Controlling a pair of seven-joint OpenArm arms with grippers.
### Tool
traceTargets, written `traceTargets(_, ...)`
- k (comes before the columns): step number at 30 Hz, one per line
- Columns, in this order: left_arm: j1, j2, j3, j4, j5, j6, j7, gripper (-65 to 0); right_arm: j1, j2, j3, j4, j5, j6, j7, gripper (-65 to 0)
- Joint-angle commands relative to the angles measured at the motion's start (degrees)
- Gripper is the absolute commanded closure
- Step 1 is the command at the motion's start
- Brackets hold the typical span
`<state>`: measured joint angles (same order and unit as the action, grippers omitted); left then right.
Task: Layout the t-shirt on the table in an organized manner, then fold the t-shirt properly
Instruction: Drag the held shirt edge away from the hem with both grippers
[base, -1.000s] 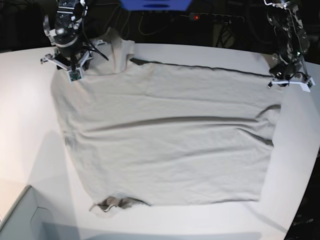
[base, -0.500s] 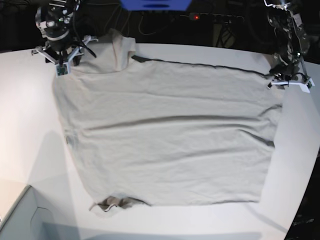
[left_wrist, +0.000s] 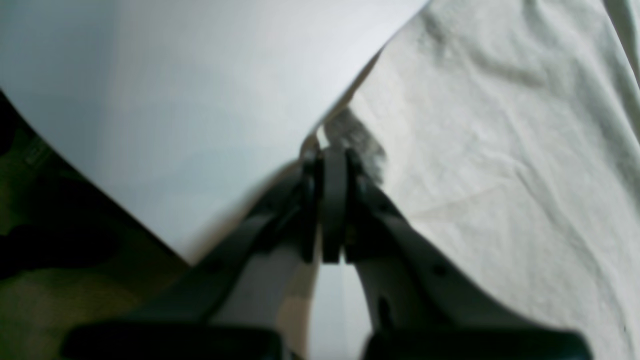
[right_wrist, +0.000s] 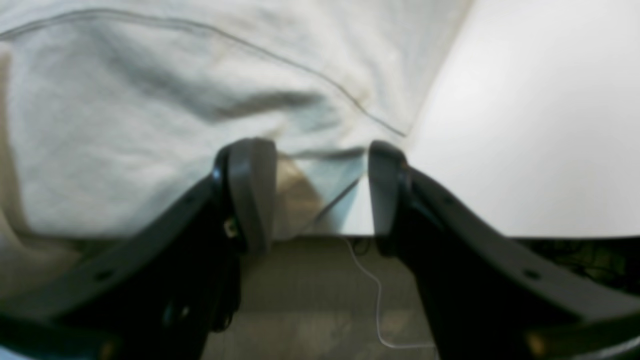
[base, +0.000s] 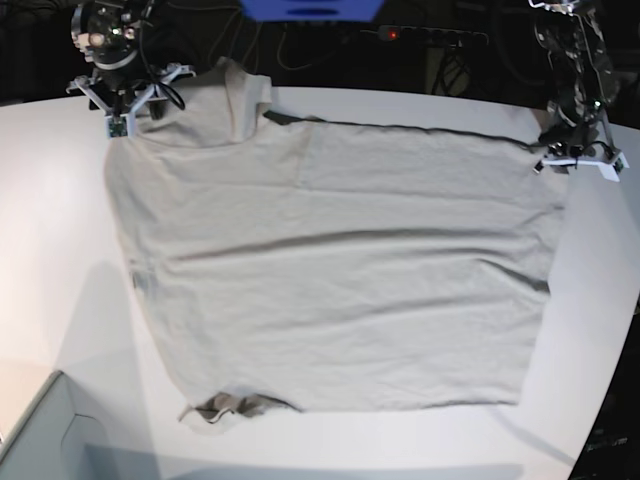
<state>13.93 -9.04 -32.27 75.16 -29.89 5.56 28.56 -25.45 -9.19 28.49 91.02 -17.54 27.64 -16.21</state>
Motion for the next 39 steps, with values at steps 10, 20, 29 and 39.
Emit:
traceTargets(10,0.79,-0.5,-0.21,0.41,0.04,0.28,0.67,-0.1,-0.26,0.27,0.21,-3.24,0.0,-0.17,0.25,-30.2)
traceTargets(20,1.58,-0.5,-0.21,0.84,0.04,0.28,0.76,-0.1,-0.61,1.5,0.12,-4.39,0.0,-0.17,0.25,0.0)
traceTargets(29,4.13,-0.41,-1.09,4.71,-1.54,0.28,0.76,-0.1,-2.99,0.8,-0.14,7.13,0.09,-0.17,0.69,0.0)
traceTargets(39,5.89,-1.03,-3.55,6.03,-7.61,0.28,0.85,-0.1,-3.08,0.62,-0.31,10.74,0.18,0.89,0.69,0.0)
